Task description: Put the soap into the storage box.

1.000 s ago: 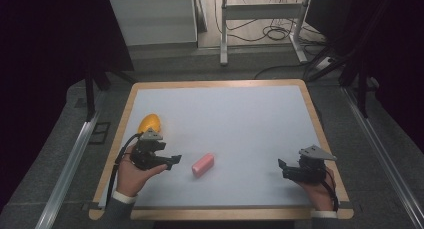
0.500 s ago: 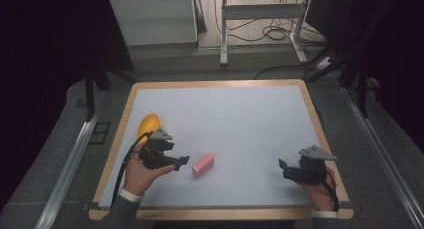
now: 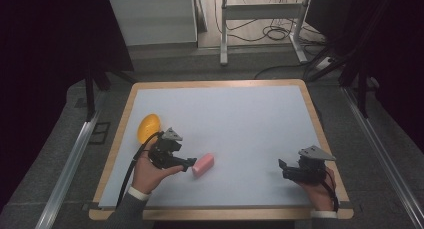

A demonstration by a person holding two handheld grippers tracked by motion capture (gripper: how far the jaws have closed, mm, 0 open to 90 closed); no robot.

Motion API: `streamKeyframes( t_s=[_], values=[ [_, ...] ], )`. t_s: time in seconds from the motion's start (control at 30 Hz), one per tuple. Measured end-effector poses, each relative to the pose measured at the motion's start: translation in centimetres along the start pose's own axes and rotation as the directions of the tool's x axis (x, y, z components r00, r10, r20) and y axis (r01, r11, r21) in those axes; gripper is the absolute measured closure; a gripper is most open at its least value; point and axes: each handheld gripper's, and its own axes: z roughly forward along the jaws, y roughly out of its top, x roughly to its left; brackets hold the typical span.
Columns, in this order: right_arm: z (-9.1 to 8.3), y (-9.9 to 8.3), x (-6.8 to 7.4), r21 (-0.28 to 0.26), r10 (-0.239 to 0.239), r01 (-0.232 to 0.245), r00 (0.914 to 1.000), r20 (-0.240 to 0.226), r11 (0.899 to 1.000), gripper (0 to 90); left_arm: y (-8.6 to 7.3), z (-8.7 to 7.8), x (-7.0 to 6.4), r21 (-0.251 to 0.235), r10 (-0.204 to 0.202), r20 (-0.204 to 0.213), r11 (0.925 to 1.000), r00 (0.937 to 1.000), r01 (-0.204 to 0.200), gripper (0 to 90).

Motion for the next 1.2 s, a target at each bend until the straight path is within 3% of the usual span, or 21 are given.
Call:
streamKeyframes(
  t_s=[0.3,0.87,1.2],
  values=[
    [0.1,-0.1,0.0,0.008,0.001,-0.001,1.0,-0.005,1.0,9.4,0.8,1.5,-1.2,0.032,0.026,0.011,0.9992,0.9996,-0.026,23.4],
    [0.1,-0.1,-0.1,0.003,0.002,-0.002,1.0,-0.003,1.0,9.4,2.0,4.4,-1.9,0.098,0.037,0.038,0.9943,0.9986,-0.041,24.0],
    [0.1,-0.1,-0.2,0.004,0.003,-0.003,1.0,-0.001,1.0,9.4,2.6,5.9,-2.2,0.136,0.046,0.022,0.9895,0.9987,-0.049,26.8]
  ],
)
